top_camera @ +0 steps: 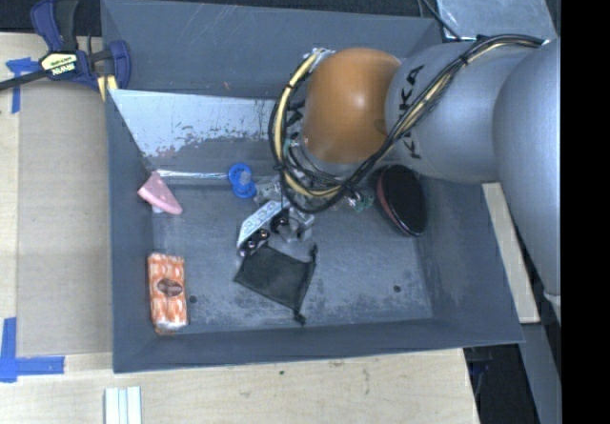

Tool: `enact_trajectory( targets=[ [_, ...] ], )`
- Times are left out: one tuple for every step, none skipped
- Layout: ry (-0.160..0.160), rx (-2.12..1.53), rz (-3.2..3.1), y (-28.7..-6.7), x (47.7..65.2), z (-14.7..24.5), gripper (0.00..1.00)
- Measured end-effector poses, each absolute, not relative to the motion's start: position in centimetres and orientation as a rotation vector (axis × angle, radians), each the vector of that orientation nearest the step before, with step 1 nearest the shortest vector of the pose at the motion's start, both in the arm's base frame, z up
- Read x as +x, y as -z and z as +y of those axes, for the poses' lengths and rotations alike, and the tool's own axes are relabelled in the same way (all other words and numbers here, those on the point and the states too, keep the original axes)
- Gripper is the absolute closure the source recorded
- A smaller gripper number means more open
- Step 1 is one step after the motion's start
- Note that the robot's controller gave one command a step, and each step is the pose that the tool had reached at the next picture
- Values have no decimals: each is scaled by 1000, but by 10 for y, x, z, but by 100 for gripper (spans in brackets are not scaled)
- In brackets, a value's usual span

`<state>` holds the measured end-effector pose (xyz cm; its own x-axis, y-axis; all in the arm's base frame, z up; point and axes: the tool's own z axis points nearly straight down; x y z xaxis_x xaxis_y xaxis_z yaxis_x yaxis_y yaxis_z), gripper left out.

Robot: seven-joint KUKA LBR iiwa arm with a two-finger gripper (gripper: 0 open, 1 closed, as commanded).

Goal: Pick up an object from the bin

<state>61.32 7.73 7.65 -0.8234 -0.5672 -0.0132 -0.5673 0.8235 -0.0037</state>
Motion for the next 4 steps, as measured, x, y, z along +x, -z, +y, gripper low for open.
enact_trajectory(
  targets=[
    [7, -987, 2958, -74, 608, 79, 100],
    [-3, -1060, 2933, -73, 619, 66, 100],
    [11, -1104, 2908, -73, 617, 68, 100],
    [11, -1103, 2908, -73, 617, 68, 100]
  ],
)
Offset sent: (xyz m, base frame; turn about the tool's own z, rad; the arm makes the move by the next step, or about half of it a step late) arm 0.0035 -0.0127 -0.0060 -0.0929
